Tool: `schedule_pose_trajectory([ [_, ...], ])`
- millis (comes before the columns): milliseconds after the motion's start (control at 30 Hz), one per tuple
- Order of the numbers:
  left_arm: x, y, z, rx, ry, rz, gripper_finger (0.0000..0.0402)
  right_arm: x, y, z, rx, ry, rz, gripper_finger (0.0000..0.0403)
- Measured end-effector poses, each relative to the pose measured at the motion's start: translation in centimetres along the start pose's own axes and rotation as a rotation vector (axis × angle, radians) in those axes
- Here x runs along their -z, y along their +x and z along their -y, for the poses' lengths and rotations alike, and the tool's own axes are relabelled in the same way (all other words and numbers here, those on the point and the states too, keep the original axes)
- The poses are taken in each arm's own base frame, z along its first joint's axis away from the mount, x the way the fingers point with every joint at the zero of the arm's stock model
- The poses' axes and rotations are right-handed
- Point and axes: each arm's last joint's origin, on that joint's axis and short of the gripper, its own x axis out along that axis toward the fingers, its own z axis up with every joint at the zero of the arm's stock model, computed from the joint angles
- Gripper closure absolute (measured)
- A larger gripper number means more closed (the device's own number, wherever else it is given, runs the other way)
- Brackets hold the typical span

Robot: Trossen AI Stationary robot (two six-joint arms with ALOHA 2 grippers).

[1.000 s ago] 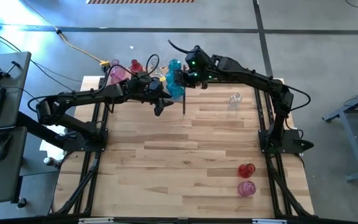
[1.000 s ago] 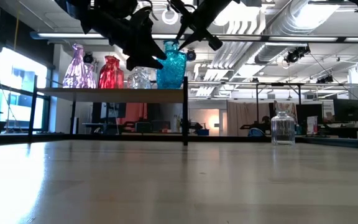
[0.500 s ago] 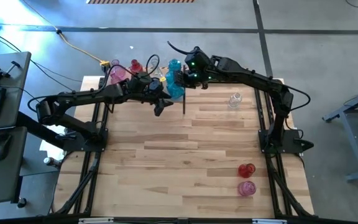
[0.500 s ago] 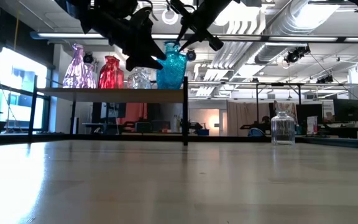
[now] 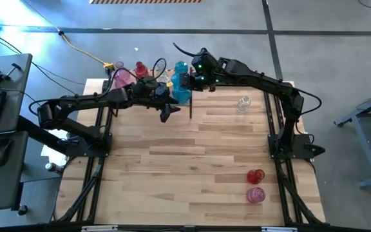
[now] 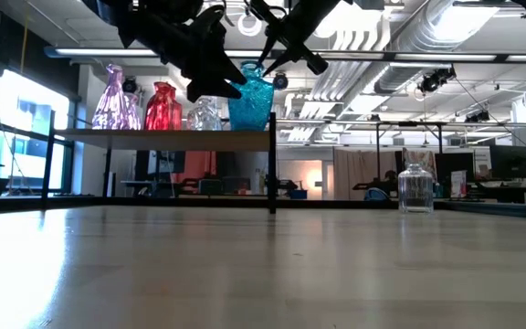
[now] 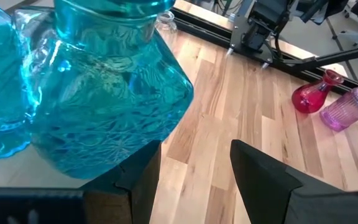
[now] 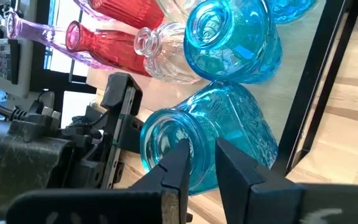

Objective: Sort vases onto shelf
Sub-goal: Put the blue vase on the shelf aligned with the other blue vases

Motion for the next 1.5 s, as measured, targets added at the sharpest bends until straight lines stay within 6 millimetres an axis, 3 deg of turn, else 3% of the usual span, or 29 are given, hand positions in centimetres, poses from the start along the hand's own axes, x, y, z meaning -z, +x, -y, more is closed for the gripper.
schedule_pose_trajectory([
  [400, 0.1, 0.0, 0.0, -0.005, -0.019, -0.007, 0.0216, -0.3, 0.0, 0.2, 0.015, 0.007, 0.025, 0.0309],
  [1300, 0.4, -0.1, -0.2, -0.063, -0.045, -0.030, 0.0216, -1.2, -0.2, 0.7, -0.029, -0.061, -0.029, 0.0308],
  [1500, 0.3, -0.2, -0.2, -0.060, -0.059, -0.023, 0.0216, -1.7, -1.3, 0.7, -0.060, -0.081, -0.022, 0.0308],
])
